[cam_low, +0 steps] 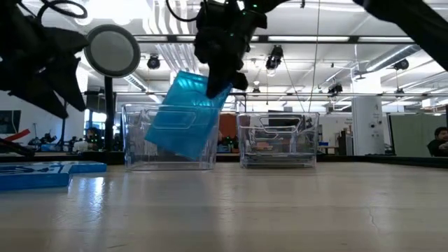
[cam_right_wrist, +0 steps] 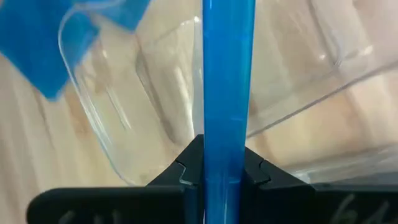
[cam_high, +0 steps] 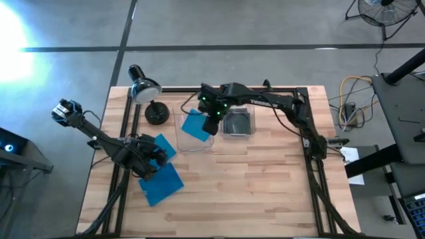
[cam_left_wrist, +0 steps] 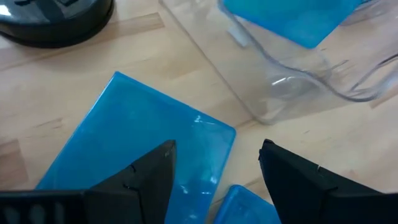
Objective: Pick & place jewel cases by type
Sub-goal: Put the top right blue CD case into the left transparent bin, then adjust the left transparent bin on the table, then put the bottom blue CD case into the left transparent bin
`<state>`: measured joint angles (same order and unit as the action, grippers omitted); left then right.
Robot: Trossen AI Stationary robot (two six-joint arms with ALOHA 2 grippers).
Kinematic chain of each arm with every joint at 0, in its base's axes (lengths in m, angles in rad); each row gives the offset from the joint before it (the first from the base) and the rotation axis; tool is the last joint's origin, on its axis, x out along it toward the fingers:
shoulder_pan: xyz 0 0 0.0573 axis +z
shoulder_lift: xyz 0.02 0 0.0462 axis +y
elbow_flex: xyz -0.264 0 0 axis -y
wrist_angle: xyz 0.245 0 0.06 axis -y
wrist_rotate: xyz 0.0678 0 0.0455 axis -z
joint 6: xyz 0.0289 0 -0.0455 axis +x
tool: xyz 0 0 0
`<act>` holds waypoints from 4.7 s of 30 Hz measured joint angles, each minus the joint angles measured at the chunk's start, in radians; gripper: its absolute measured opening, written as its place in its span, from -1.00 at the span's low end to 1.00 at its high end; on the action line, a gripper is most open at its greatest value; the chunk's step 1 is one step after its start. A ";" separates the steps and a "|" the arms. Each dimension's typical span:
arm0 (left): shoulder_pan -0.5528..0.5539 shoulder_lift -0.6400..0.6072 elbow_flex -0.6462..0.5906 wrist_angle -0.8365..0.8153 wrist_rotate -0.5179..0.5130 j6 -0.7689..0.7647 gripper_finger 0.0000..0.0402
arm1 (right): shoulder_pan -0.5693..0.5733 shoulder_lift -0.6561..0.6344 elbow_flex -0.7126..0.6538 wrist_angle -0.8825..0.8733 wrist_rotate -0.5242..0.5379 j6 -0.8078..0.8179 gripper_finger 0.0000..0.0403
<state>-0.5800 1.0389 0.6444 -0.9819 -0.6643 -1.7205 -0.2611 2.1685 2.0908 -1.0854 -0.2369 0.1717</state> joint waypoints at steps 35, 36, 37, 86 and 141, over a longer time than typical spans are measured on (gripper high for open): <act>0.000 -0.003 -0.077 0.234 -0.014 0.001 0.06 | 0.041 0.142 0.031 -0.242 -0.496 -0.243 -0.83; 0.000 -0.003 -0.077 0.235 -0.014 0.000 0.06 | 0.045 0.142 0.027 -0.239 -0.498 -0.235 -0.82; 0.000 -0.003 -0.077 0.237 -0.014 -0.001 0.06 | 0.050 0.142 0.023 -0.236 -0.496 -0.233 -0.81; -0.008 -0.001 -0.077 0.444 0.333 0.298 0.06 | 0.193 0.040 0.172 -0.277 0.162 -0.068 0.04; 0.003 0.359 0.119 0.363 0.401 0.479 0.06 | 0.511 -0.301 -0.666 0.412 0.477 0.774 0.03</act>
<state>-0.5766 1.3981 0.7639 -0.6189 -0.2634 -1.2412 0.2503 1.8675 1.4249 -0.6737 0.2398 0.9462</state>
